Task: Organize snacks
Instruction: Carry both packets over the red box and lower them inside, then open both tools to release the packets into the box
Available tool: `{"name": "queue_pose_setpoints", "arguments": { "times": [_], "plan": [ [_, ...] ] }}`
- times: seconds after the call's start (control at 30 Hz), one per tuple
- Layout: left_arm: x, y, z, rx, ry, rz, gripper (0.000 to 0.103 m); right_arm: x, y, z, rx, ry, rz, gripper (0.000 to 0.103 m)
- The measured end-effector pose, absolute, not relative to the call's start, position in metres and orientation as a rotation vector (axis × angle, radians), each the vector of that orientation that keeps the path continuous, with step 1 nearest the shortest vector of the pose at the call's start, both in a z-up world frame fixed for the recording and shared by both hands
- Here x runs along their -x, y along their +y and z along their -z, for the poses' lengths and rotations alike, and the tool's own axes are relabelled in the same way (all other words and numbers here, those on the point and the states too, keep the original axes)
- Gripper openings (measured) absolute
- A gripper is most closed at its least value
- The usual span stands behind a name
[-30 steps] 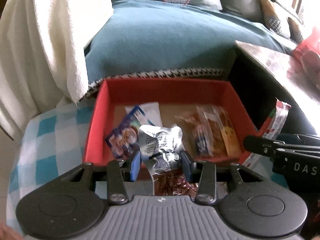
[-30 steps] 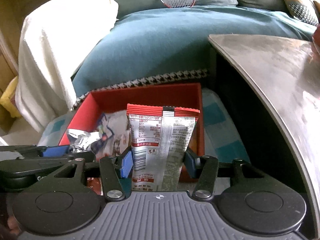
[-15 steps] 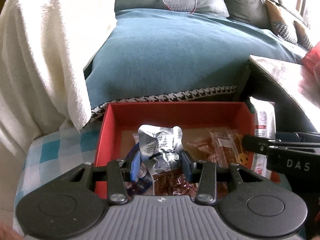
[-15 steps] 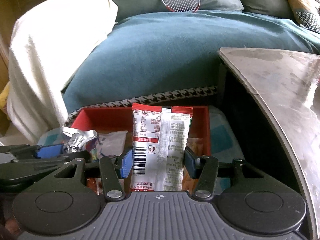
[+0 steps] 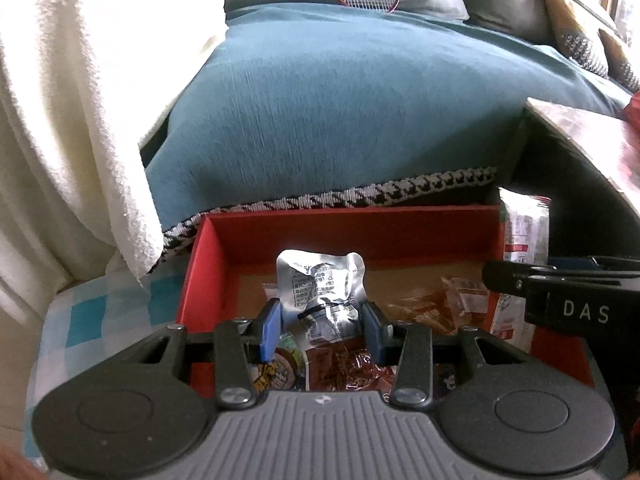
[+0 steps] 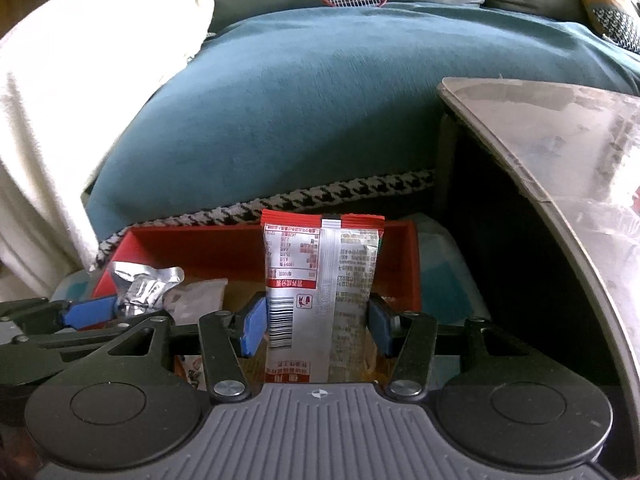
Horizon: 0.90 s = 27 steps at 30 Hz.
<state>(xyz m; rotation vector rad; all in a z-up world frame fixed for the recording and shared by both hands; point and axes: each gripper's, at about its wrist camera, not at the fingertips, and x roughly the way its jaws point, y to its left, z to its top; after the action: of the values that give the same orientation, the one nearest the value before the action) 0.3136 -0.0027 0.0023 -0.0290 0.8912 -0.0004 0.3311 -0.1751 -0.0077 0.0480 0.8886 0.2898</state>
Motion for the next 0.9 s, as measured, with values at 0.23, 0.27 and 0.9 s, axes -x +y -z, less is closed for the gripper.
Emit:
{"name": "queue_pose_setpoints", "arguments": {
  "times": [0.23, 0.27, 0.9],
  "plan": [
    [-0.322, -0.003, 0.013, 0.016, 0.923, -0.012, 0.037, -0.337, -0.171, 0.021, -0.031, 0.923, -0.287, 0.061],
    [-0.324, -0.003, 0.014, 0.015, 0.931, -0.008, 0.037, -0.338, -0.172, 0.022, -0.031, 0.927, -0.285, 0.062],
    [-0.280, 0.007, -0.018, 0.027, 0.900, 0.009, 0.062, -0.292, -0.190, -0.010, -0.020, 0.884, -0.268, 0.086]
  ]
}}
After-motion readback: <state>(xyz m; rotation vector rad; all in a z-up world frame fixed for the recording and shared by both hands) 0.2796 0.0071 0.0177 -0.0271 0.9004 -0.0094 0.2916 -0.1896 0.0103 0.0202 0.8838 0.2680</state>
